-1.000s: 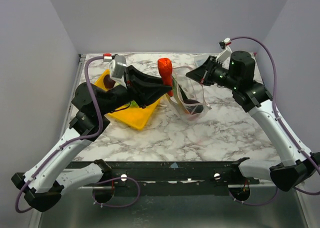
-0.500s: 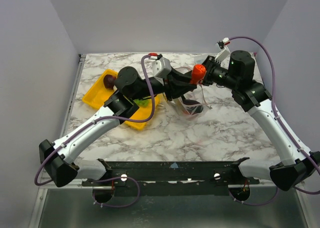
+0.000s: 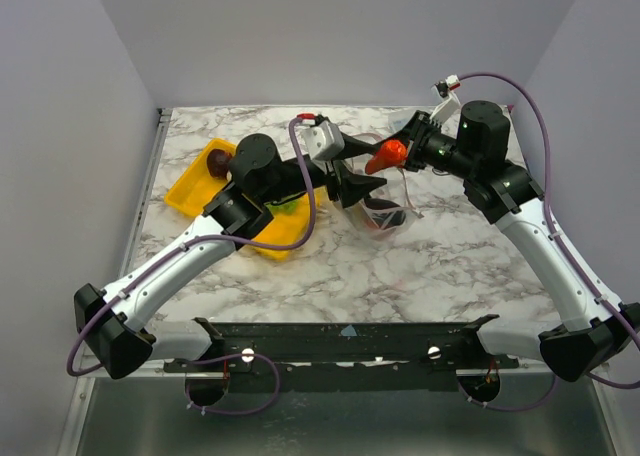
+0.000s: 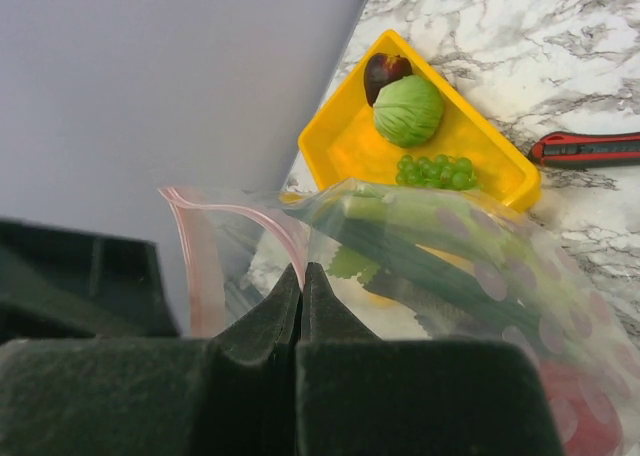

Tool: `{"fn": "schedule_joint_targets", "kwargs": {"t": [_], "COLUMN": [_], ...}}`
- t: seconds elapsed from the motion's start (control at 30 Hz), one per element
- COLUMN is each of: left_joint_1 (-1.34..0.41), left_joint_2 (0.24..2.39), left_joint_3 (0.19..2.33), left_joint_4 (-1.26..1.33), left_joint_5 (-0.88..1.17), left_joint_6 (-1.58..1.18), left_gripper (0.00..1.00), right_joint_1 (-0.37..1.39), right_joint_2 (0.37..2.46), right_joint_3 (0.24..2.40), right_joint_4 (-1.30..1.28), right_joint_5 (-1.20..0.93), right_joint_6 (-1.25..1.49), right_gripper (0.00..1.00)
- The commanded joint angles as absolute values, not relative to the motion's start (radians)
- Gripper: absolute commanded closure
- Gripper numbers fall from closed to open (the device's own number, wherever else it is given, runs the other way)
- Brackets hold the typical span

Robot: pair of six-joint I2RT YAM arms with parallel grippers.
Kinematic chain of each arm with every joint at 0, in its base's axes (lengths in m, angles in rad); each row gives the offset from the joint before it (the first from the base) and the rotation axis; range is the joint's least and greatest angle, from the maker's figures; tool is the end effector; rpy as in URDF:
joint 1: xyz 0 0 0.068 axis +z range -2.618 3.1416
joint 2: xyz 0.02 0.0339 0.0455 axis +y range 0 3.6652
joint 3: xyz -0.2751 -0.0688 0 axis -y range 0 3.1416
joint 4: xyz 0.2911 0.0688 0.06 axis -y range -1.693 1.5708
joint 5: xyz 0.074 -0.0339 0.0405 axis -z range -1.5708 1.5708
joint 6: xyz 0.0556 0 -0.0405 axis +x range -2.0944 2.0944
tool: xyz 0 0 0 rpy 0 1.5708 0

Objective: Place the food in the zip-top bag and seal the zipper
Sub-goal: Place the fake vegetable in the zipper food storage bag.

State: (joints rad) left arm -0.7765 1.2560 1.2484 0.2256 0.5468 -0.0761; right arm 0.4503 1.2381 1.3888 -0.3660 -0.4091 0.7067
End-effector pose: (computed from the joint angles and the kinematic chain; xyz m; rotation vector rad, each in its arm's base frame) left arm 0.2258 -0.2624 0.4591 0.9326 1.1386 -1.0705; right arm 0.2884 0.1640 0.4498 -0.0720 1.9303 1.1695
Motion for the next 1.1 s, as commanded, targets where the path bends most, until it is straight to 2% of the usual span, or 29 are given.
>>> {"fn": "schedule_joint_targets", "kwargs": {"t": [0.0, 0.23, 0.4, 0.53, 0.57, 0.6, 0.63, 0.67, 0.73, 0.77, 0.87, 0.93, 1.07], "left_joint_1": [-0.737, -0.696, -0.684, -0.683, -0.685, -0.694, -0.709, -0.736, -0.786, -0.799, -0.803, -0.805, -0.813], "left_joint_2": [1.244, 1.168, 1.139, 1.154, 1.152, 1.149, 1.142, 1.129, 1.075, 1.051, 1.003, 1.003, 1.092], "left_joint_3": [1.245, 1.248, 1.298, 1.327, 1.323, 1.321, 1.323, 1.327, 1.306, 1.293, 1.287, 1.3, 1.375], "left_joint_4": [0.123, 0.041, -0.125, -0.257, -0.272, -0.283, -0.314, -0.359, -0.427, -0.434, -0.432, -0.441, -0.525], "left_joint_5": [0.467, 0.472, 0.464, 0.563, 0.604, 0.671, 0.732, 0.742, 0.697, 0.66, 0.624, 0.677, 0.853], "left_joint_6": [-0.067, -0.214, -0.376, -0.363, -0.338, -0.286, -0.213, -0.106, 0.088, 0.155, 0.27, 0.333, 0.451], "left_gripper": [0.02, 0.02, 0.17, 0.24, 0.32, 0.48, 0.58, 0.59, 0.53, 0.44, 0.33, 0.26, 0.26], "right_joint_1": [0.451, 0.451, 0.45, 0.451, 0.451, 0.451, 0.45, 0.451, 0.451, 0.45, 0.452, 0.451, 0.451], "right_joint_2": [1.219, 1.228, 1.258, 1.294, 1.303, 1.314, 1.325, 1.336, 1.359, 1.367, 1.392, 1.402, 1.403], "right_joint_3": [1.421, 1.422, 1.441, 1.468, 1.475, 1.483, 1.494, 1.503, 1.518, 1.524, 1.536, 1.533, 1.511], "right_joint_4": [-0.305, -0.324, -0.36, -0.421, -0.434, -0.455, -0.476, -0.502, -0.552, -0.588, -0.672, -0.705, -0.72], "right_joint_5": [-0.43, -0.419, -0.436, -0.48, -0.493, -0.511, -0.528, -0.549, -0.589, -0.601, -0.617, -0.649, -0.763], "right_joint_6": [0.713, 0.696, 0.656, 0.601, 0.591, 0.573, 0.556, 0.533, 0.481, 0.451, 0.362, 0.323, 0.254], "right_gripper": [1.0, 1.0, 1.0, 1.0, 1.0, 1.0, 1.0, 1.0, 1.0, 1.0, 1.0, 1.0, 1.0]}}
